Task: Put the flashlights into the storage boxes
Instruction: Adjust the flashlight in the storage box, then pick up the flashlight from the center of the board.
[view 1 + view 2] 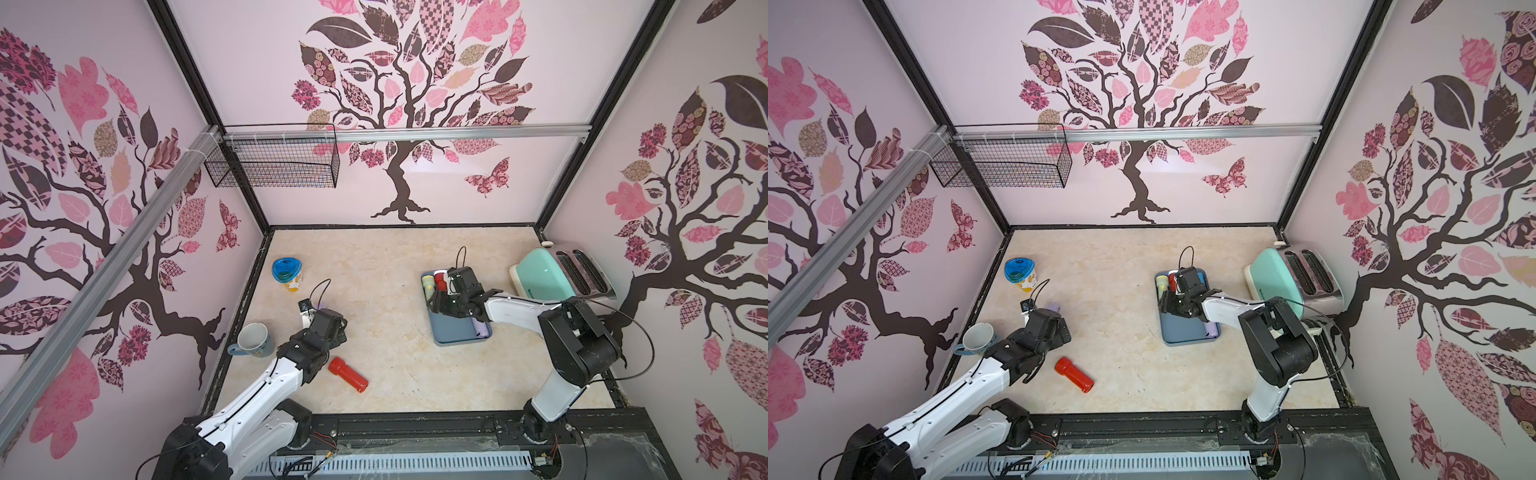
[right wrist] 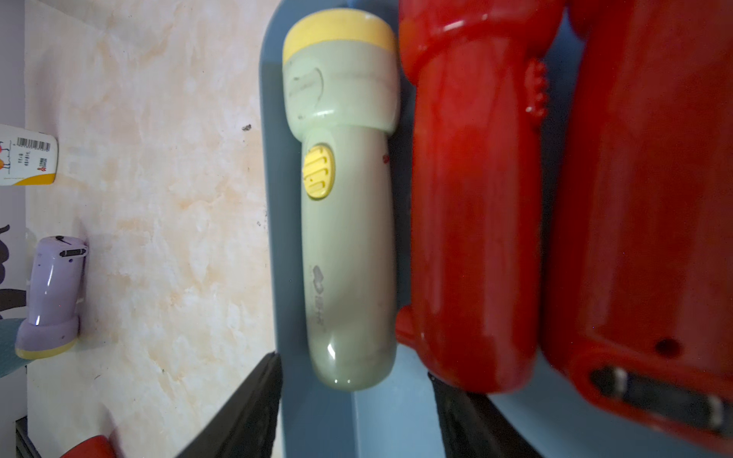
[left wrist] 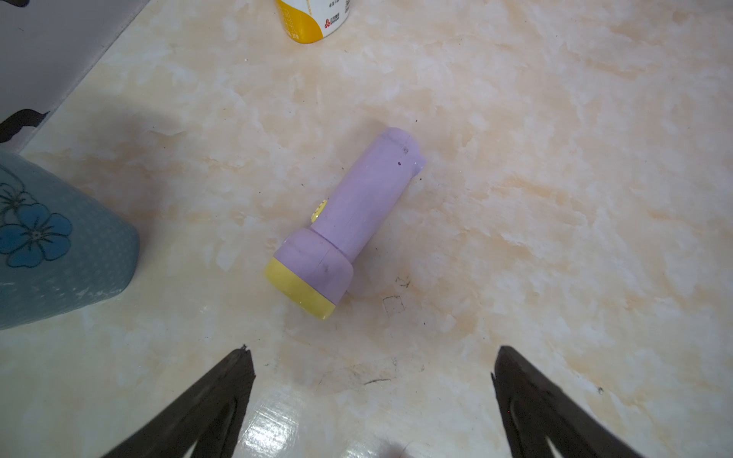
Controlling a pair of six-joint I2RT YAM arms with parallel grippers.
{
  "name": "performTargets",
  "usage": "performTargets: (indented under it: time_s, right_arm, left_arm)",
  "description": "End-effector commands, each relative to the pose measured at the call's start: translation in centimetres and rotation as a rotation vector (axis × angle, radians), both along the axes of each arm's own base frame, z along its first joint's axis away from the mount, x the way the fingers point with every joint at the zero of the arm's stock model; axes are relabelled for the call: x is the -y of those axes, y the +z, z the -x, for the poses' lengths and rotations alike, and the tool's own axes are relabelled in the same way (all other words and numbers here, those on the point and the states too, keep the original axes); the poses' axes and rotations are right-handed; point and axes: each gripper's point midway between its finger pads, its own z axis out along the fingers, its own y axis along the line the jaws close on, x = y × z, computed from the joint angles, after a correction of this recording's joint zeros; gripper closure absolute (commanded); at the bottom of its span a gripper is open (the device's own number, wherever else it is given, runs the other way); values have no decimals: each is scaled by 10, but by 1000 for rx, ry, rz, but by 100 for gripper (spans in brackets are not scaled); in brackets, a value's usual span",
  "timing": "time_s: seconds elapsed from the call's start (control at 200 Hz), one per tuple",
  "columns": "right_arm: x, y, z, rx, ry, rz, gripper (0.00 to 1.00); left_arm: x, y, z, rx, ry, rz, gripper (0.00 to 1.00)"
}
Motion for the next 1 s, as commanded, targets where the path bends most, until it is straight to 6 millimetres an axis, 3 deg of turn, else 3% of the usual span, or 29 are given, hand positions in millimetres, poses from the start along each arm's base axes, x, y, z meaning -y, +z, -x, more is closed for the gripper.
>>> performTargets:
  time_s: [0.0, 0.135, 0.235, 0.365, 0.525, 0.595, 0.68, 0.82, 0.995]
  right_arm:
    - [-3, 17, -11, 53, 32, 15, 37]
    - [-11, 41, 5, 71, 73, -64, 36]
    - [-17, 54, 19, 98, 106, -83, 34]
    - [-31, 58, 37, 124, 153, -87, 34]
    - [-85, 66, 79, 149, 307, -135, 34]
    - [-111, 70, 103, 169, 384, -159, 34]
    - [-139, 71, 130, 195, 477, -168, 34]
    - [-171, 63, 163, 210, 600, -146, 32]
    - [-199, 52, 190, 213, 700, -140, 29]
  left_arm:
    - [6, -4, 0, 10, -43, 23, 2]
    - [16, -2, -2, 14, -99, 46, 2]
    - [4, 4, -3, 35, -40, 12, 2]
    - [-10, 35, -12, 121, 72, -7, 2]
    - [15, 80, -37, 164, 43, 125, 2]
    - [15, 98, -45, 129, 50, 110, 2]
    - [-1, 114, -47, 77, 100, 69, 2]
    - [-25, 127, -48, 28, 146, 111, 2]
    - [-47, 117, -38, 41, 199, 214, 2]
